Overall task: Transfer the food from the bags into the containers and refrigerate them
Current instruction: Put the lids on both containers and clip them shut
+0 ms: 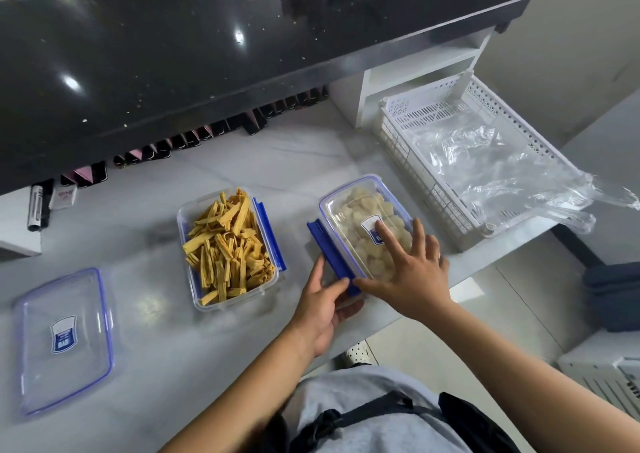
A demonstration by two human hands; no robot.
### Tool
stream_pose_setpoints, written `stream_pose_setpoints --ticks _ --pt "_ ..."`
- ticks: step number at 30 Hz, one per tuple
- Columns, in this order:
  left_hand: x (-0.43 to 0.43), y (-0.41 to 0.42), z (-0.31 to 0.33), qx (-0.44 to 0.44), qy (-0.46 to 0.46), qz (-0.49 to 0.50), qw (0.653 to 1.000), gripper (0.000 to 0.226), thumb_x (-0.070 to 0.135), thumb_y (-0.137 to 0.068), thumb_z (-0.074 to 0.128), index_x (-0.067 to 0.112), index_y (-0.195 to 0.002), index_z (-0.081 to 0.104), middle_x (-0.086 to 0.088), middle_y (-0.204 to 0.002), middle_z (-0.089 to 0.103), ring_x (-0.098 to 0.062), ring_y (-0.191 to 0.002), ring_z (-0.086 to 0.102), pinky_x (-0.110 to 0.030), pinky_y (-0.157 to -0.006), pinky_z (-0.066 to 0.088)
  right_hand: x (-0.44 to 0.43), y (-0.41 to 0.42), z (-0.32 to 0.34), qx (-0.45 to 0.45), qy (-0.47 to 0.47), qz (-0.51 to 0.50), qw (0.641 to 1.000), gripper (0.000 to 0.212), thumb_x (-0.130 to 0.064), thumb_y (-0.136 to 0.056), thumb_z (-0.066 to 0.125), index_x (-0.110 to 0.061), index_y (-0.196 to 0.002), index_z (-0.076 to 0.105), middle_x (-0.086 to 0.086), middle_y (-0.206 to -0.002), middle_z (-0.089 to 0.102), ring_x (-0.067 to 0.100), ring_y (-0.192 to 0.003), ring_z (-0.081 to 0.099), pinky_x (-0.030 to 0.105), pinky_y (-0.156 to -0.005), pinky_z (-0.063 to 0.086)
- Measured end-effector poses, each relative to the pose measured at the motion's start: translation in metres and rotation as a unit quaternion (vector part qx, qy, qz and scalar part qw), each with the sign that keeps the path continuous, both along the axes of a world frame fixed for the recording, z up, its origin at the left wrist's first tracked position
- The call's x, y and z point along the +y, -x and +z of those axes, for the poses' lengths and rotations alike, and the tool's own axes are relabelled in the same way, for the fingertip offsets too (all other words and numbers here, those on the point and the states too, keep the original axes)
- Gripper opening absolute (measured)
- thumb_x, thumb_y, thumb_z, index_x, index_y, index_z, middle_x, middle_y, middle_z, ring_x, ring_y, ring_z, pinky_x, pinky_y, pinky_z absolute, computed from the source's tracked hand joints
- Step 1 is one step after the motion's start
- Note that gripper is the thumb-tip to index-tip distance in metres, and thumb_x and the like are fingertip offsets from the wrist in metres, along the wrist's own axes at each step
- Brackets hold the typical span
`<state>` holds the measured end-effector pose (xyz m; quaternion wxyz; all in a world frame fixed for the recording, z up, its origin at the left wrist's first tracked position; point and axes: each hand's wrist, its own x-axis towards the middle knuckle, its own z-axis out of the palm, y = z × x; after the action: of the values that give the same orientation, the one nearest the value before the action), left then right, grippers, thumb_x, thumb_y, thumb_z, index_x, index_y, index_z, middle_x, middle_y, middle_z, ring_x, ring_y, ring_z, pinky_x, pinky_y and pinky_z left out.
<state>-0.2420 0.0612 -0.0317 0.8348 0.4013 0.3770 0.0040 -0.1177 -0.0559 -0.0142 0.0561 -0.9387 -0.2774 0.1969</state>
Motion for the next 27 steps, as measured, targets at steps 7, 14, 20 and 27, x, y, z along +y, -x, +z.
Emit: stream_pose_setpoints --ticks 7,14,20,27 --pt "0.007 -0.002 0.001 0.011 -0.044 0.012 0.999 0.057 0.014 -0.103 0.051 0.047 -0.147 0.036 0.001 -0.11 0.076 -0.02 -0.099 0.071 -0.039 -0.091 0.053 0.014 -0.007 0.007 -0.024 0.008 0.03 0.999 0.094 -0.094 -0.071 0.031 -0.054 -0.151 0.003 0.016 -0.165 0.002 0.042 -0.144 0.021 0.049 -0.115 0.022" --pt "0.002 -0.021 0.006 0.062 -0.21 0.009 0.976 0.087 0.025 -0.087 0.075 0.056 -0.149 0.023 0.006 -0.128 0.066 -0.013 -0.113 0.066 -0.039 -0.097 0.055 0.005 -0.021 0.024 -0.038 0.081 0.112 0.99 0.073 -0.066 -0.09 0.043 -0.045 -0.153 0.013 0.017 -0.16 0.023 0.039 -0.115 0.061 0.043 -0.097 0.048" --pt "0.002 -0.023 0.006 0.085 -0.283 -0.015 0.955 0.087 0.032 -0.088 0.074 0.054 -0.151 0.017 0.01 -0.145 0.053 -0.014 -0.123 0.058 -0.033 -0.09 0.058 0.007 -0.018 0.03 -0.033 0.083 0.112 0.99 0.073 -0.066 -0.087 0.046 -0.043 -0.151 0.02 0.018 -0.155 0.03 0.034 -0.121 0.057 0.053 -0.114 0.023" --pt "-0.003 -0.018 0.015 0.065 -0.224 0.001 0.973 0.084 0.023 -0.091 0.072 0.054 -0.15 0.021 0.019 -0.134 0.053 0.007 -0.105 0.055 -0.009 -0.057 0.051 0.0 -0.051 0.041 0.312 -0.276 -0.186 0.89 0.074 -0.03 -0.083 0.079 -0.036 -0.147 0.043 0.008 -0.13 0.052 0.021 -0.095 0.065 0.032 -0.082 0.051"
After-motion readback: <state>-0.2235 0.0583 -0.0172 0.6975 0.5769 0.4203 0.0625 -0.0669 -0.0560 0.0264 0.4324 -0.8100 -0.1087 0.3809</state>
